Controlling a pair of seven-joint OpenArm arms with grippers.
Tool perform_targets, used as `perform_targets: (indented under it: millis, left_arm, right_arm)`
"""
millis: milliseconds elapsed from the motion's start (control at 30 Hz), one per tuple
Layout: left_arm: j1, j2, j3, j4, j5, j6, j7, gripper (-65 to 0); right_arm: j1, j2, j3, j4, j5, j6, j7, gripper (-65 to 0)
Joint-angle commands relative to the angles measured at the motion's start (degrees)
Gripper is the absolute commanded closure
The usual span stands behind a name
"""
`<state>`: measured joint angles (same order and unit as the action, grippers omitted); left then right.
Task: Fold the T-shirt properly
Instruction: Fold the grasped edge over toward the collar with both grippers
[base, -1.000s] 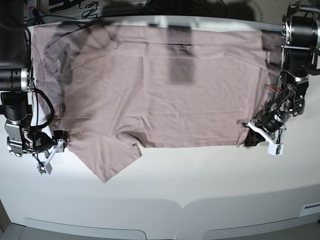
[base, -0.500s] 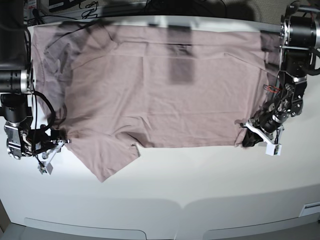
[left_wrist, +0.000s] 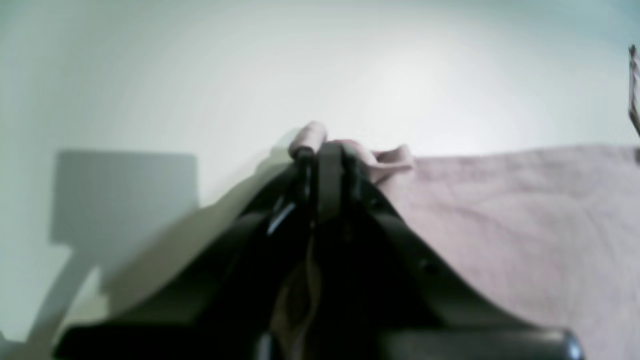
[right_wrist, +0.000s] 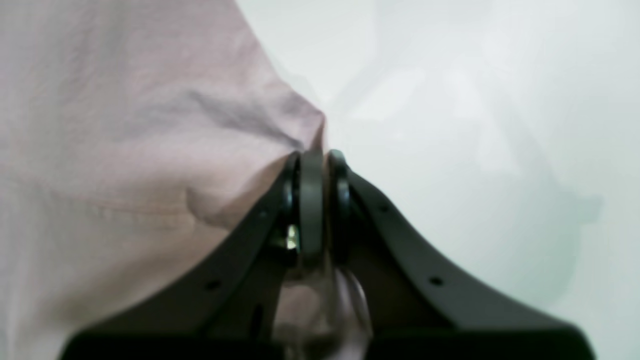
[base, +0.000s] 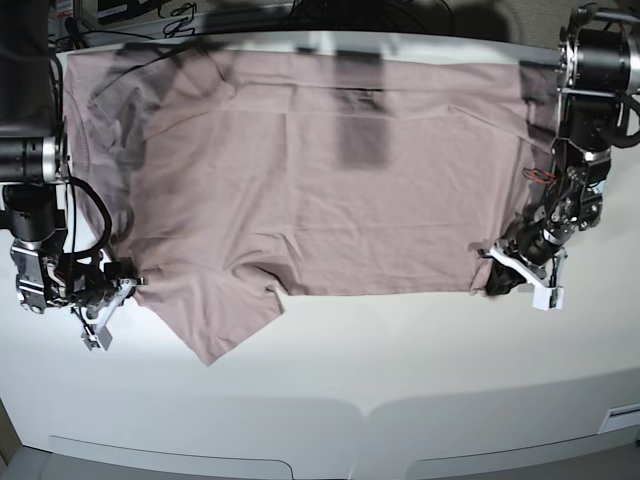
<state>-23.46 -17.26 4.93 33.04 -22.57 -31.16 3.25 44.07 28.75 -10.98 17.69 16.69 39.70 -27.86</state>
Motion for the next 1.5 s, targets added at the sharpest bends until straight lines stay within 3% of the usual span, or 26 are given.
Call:
perform_targets:
  millis: [0, 233, 433, 600, 733, 900, 1167, 1467]
  left_arm:
    - [-0.50, -0.85, 0.04, 1.20, 0.33, 1.44, 2.49, 0.0]
    - [0.31, -1.18, -0.07, 10.51, -0.74, 5.27, 10.10, 0.0]
    - [7.72, -4.24, -0.07, 26.56, -3.41, 11.93, 10.91, 0.0]
    - [14.99, -8.07, -0.22, 39.80, -3.41, 18.75, 12.76, 0.0]
    - [19.52, -9.05, -2.86, 44.48, -2.99, 19.85, 13.27, 0.0]
    - [24.61, -9.11, -8.31, 47.80, -3.04, 19.80, 13.27, 0.0]
    - [31.30, -9.14, -14.62, 54.05, -3.04, 18.93, 13.73, 0.0]
    - [37.44, -9.16, -18.03, 58.75, -3.04, 15.93, 15.65, 0.0]
  right_arm:
    - [1.90, 1.31, 0.09, 1.55, 0.81, 0.30, 1.09, 0.0]
    - [1.42, 5.44, 0.09, 6.67, 9.16, 0.30, -2.34, 0.0]
    - [-1.79, 10.91, 0.09, 11.80, 20.65, 0.30, -5.68, 0.0]
    - [-10.47, 14.71, 0.09, 22.53, 27.65, 0.30, -7.13, 0.0]
    - [-20.04, 18.67, 0.20, 32.79, 35.17, 0.30, -6.14, 0.0]
    - [-30.45, 22.45, 4.17, 42.49, 39.21, 0.30, -6.32, 0.0]
    - [-48.39, 21.57, 22.27, 55.87, 39.71, 0.30, -8.85, 0.0]
    - [-64.52, 15.63, 39.17, 65.13, 39.65, 0.30, -8.85, 0.0]
